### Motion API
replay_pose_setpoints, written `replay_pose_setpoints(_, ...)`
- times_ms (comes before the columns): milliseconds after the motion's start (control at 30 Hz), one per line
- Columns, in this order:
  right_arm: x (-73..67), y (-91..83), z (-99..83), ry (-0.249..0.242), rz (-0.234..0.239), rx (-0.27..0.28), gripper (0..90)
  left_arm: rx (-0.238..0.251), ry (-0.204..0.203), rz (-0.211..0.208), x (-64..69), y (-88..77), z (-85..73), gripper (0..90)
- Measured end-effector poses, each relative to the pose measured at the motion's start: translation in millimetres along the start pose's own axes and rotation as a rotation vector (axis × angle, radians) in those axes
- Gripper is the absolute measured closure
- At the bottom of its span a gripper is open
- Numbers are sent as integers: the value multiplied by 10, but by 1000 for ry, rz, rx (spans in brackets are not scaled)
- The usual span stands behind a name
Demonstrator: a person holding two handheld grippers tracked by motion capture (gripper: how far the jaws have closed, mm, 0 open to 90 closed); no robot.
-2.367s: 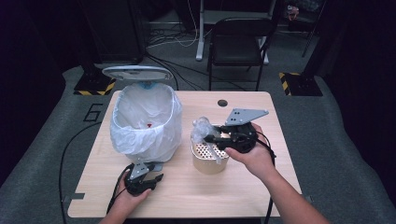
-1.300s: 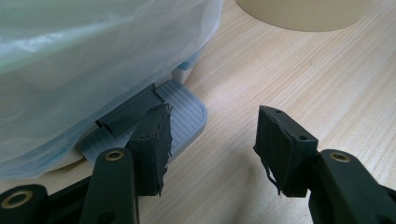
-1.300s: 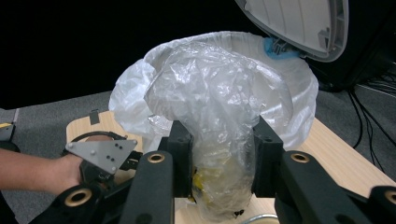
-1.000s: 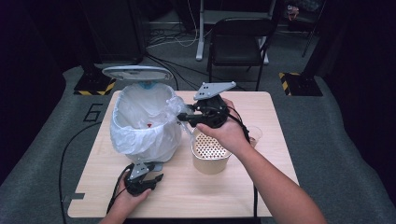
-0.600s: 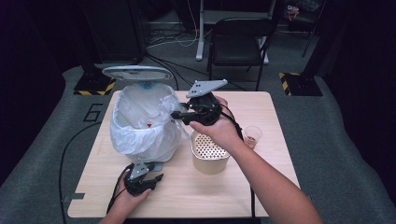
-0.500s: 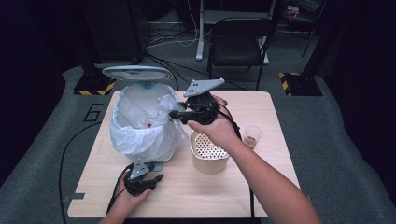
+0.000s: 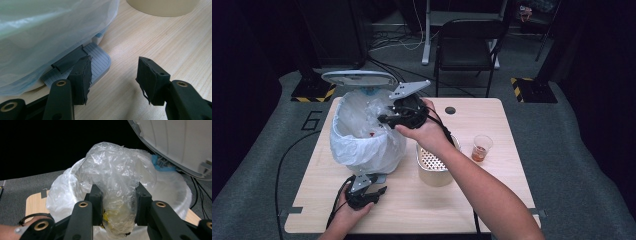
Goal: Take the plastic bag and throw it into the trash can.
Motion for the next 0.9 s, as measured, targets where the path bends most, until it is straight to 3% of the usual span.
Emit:
replay_pose_setpoints(700, -52, 343, 218, 8, -26, 19, 662, -15, 10, -6, 4, -10, -10, 457)
replay_pose_setpoints(733, -48, 357, 221, 10, -29, 20, 661, 15, 1, 13, 1, 11, 12, 457)
replay_pose_setpoints(900, -7, 433, 223, 24, -49, 16, 661, -15, 9, -7, 5, -10, -10, 457)
Point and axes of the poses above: each handheld gripper's, and its own axes: y roughly forward along the jaws, z roughly out of its top, x roughly to its right, the point moved 10 cm from there along y, roughly forward along the jaws, and after that the axes turned 7 degrees about -x, right-handed, at the moved point
